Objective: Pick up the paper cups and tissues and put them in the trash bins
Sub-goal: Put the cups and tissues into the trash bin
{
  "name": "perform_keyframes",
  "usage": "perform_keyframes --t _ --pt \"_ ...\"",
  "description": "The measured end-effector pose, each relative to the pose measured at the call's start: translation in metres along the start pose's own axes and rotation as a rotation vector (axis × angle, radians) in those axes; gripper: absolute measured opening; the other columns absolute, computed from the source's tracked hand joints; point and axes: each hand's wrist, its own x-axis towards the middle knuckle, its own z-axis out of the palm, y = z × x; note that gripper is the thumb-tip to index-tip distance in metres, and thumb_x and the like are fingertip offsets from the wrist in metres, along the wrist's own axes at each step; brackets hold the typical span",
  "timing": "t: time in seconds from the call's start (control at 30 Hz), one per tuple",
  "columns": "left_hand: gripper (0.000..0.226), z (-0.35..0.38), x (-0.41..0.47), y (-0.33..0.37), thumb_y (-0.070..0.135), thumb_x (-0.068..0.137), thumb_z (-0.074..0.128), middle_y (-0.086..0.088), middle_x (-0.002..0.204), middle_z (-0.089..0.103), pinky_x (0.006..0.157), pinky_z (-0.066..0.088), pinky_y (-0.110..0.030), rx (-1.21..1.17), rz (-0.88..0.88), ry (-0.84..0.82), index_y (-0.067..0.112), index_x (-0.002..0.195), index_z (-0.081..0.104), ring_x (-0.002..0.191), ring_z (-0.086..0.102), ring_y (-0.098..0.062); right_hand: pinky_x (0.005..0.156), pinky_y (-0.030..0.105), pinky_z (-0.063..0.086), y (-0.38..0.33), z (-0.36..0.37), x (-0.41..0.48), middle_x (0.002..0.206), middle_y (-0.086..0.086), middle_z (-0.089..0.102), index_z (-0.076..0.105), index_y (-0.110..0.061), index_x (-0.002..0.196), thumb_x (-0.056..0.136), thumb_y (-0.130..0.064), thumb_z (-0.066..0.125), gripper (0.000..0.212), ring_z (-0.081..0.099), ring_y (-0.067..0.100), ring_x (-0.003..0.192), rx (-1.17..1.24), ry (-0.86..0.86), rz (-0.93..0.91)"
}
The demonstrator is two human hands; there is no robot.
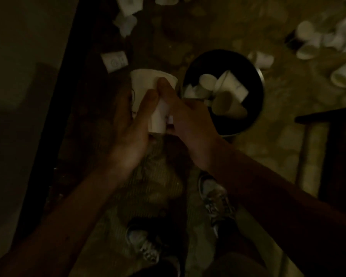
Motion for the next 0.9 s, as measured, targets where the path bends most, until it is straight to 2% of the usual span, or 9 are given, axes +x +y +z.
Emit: perform_keyframes --t 0.07,0.13,0.27,0.37,0.47,0.57,0.67,0.8,0.9 --pt "0.049 0.013 -0.023 0.029 0.061 0.068 0.056 0.021 0.095 0.07 0.053 0.052 -0.016 -0.004 -0.034 -0.076 0.047 0.115 0.05 0.081 0.069 0.004 0.075 0.038 0.061 -0.029 -0.017 -0.029 0.085 -0.001 0.075 0.07 -0.016 0.091 0.086 -0.043 0.068 0.027 0.074 0.015 0.081 0.028 0.041 0.008" --pt "0.056 0.025 -0.042 0.053 0.066 0.064 0.056 0.022 0.1 0.068 0.055 0.054 -0.018 0.014 -0.052 -0.156 0.052 0.118 0.048 0.085 0.069 0.003 0.07 0.035 0.062 -0.054 -0.035 -0.055 0.075 -0.001 0.074 0.069 -0.017 0.079 0.087 -0.04 0.067 0.025 0.074 0.017 0.076 0.006 0.071 -0.006" --pt "0.082 0.052 -0.058 0.096 0.071 0.06 0.063 0.015 0.112 0.066 0.059 0.056 -0.019 0.013 -0.152 -0.235 0.044 0.135 0.045 0.095 0.069 -0.007 0.068 0.032 0.062 -0.096 -0.072 -0.084 0.082 0.0 0.075 0.071 -0.01 0.083 0.087 -0.038 0.067 0.028 0.073 0.015 0.079 -0.017 0.059 -0.013" --pt "0.059 0.073 -0.05 0.118 0.066 0.069 0.064 0.013 0.106 0.071 0.062 0.057 -0.024 -0.002 -0.21 -0.328 0.045 0.123 0.052 0.092 0.071 -0.009 0.06 0.023 0.059 -0.117 -0.097 -0.083 0.082 -0.007 0.075 0.07 -0.013 0.092 0.079 -0.043 0.068 0.033 0.072 0.007 0.077 0.022 0.001 0.011" --pt "0.05 0.097 -0.032 0.133 0.061 0.072 0.058 0.009 0.097 0.072 0.059 0.056 -0.028 0.021 -0.29 -0.383 0.042 0.118 0.054 0.08 0.072 -0.016 0.065 0.032 0.061 -0.131 -0.121 -0.067 0.093 0.003 0.074 0.069 -0.015 0.1 0.061 -0.062 0.064 0.061 0.073 0.015 0.083 -0.022 -0.007 0.042" --pt "0.056 0.127 -0.013 0.139 0.056 0.076 0.059 -0.005 0.098 0.073 0.057 0.055 -0.028 0.024 -0.345 -0.408 0.03 0.125 0.054 0.076 0.071 -0.02 0.07 0.035 0.062 -0.141 -0.149 -0.045 0.083 -0.001 0.074 0.068 -0.023 0.088 0.061 -0.064 0.061 0.049 0.073 0.015 0.078 -0.052 0.012 0.06" --pt "0.068 0.164 0.007 0.149 0.057 0.076 0.064 -0.006 0.118 0.066 0.062 0.055 -0.025 0.06 -0.367 -0.373 0.028 0.136 0.048 0.093 0.071 -0.019 0.075 0.035 0.061 -0.158 -0.178 -0.022 0.082 -0.015 0.074 0.064 -0.032 0.087 0.069 -0.057 0.061 0.031 0.072 0.007 0.084 0.005 -0.034 0.094" --pt "0.08 0.201 0.038 0.161 0.065 0.072 0.067 0.002 0.128 0.06 0.066 0.055 -0.024 0.114 -0.404 -0.341 0.033 0.141 0.044 0.104 0.067 -0.015 0.068 0.022 0.058 -0.186 -0.208 0.003 0.085 -0.009 0.073 0.063 -0.026 0.103 0.082 -0.053 0.052 0.036 0.071 0.01 0.091 -0.055 -0.056 0.148" --pt "0.06 0.215 0.066 0.165 0.069 0.067 0.071 0.028 0.103 0.067 0.057 0.051 -0.012 0.191 -0.358 -0.32 0.046 0.12 0.054 0.088 0.066 0.007 0.074 0.021 0.055 -0.198 -0.22 0.025 0.091 -0.001 0.071 0.067 -0.017 0.104 0.093 -0.049 0.049 0.038 0.07 0.012 0.084 -0.158 -0.026 0.184"
